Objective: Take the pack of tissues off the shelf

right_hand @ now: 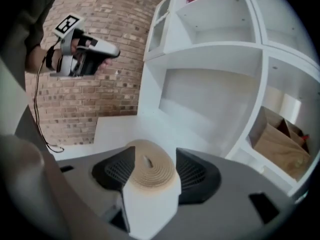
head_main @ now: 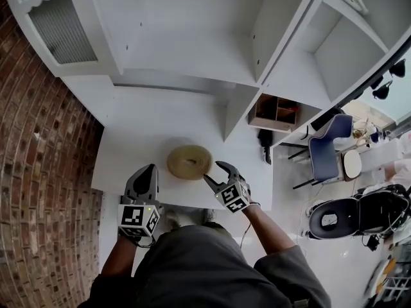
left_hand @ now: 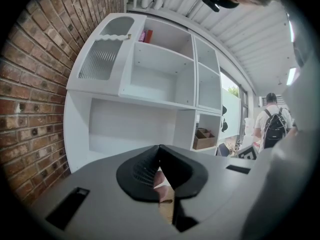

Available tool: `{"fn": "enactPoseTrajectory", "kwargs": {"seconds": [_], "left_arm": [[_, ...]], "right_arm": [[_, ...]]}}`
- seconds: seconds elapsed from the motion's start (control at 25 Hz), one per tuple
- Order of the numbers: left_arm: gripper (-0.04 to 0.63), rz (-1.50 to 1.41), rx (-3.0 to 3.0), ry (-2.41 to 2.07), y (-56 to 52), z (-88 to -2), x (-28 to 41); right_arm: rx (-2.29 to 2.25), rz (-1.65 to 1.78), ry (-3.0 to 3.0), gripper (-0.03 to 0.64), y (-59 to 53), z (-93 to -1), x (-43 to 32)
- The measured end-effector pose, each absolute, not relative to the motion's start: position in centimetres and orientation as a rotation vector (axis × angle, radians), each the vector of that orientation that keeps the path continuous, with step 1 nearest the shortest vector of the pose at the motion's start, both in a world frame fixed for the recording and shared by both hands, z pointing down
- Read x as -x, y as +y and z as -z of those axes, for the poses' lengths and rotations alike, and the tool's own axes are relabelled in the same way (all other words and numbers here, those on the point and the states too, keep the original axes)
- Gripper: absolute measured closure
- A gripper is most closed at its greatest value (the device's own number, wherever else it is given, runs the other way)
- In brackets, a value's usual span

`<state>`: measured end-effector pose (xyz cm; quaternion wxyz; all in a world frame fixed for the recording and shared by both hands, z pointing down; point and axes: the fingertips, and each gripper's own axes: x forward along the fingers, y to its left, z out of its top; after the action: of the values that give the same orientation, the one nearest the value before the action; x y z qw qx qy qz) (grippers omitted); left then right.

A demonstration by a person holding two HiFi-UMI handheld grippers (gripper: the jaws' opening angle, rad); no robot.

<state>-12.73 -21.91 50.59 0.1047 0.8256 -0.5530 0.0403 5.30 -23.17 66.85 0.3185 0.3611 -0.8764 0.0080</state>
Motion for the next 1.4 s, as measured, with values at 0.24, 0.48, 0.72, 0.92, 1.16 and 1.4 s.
{"fn": "enactPoseTrajectory", "kwargs": {"seconds": [0.24, 0.48, 0.72, 0.92, 1.16, 1.4], "left_arm": [[0.592, -0.126, -2.463, -1.612, -22.3, -50.8, 12.1], [0.592, -0.137, -2.48, -1.607, -22.6, -50.7, 11.7], [0.592, -0.141, -2.492, -1.602, -22.7, -50.7, 11.6], [0.592, -0.143, -2.49, -1.604, -22.8, -50.9, 11.9], [0.591, -0.15, -2.493, -1.595, -22.7, -51.1, 11.9], [0.592, -0.152, -2.497, -1.588, -22.9, -51.3, 11.8]], "right_arm": [[-1.119, -0.133, -2.437, 0.394, -22.9, -61.8, -7.7], [-1.262, -0.158, -2.483, 0.449, -23.3, -57.9, -11.0], [-1.391, -0.191, -2.513, 0.527, -23.1, -55.4, -13.5], [-1.474, -0.198, -2.505, 0.618, -22.8, -54.4, -15.2], [-1.531, -0.209, -2.502, 0.618, -22.3, -54.0, -16.1], [-1.553, -0.19, -2.498, 0.62, -22.4, -53.5, -16.0]]}}
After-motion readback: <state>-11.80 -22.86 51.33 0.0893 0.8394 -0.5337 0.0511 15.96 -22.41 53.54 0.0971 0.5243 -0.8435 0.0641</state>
